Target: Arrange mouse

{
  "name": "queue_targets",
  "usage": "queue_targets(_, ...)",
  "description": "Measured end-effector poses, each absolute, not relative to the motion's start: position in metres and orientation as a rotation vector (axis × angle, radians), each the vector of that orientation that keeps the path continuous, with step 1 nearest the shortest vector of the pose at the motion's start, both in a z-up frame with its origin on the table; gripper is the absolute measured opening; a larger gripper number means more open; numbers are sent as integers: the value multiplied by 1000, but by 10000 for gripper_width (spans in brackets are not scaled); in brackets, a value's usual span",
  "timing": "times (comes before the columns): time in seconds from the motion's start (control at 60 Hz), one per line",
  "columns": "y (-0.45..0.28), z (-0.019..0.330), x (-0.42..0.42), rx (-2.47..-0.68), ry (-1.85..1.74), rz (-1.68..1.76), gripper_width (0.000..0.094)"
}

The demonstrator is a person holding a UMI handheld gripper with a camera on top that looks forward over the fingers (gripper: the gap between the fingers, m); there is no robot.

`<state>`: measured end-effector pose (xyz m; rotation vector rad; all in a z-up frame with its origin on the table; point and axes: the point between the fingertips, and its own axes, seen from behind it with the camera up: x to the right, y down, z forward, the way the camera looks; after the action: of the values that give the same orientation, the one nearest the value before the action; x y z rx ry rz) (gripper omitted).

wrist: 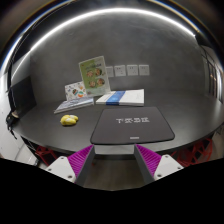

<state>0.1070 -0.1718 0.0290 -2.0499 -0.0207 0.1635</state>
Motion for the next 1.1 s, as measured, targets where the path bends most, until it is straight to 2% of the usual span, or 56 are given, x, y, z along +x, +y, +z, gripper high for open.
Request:
queue_targets(0.117,-168,34,76,-2043,-45,167,831)
queue_targets(0.25,-135,37,-14,-2028,-80,190,829)
queue_targets(0.567,-72,-11,-166,-2158,-158,139,832)
queue_targets(0.617,-58,-13,-169,-2161,-153,89,837)
queue_targets(0.633,-55,-14,-169,-2170,-157,72,866)
queue_targets(0.65,-51,-13,-172,-2168,-143,74,825)
queue_targets(0.85,0,-16,-161,-2210,10,9,824)
queue_targets(1.1,68,-15,-176,-2217,30,-6,829)
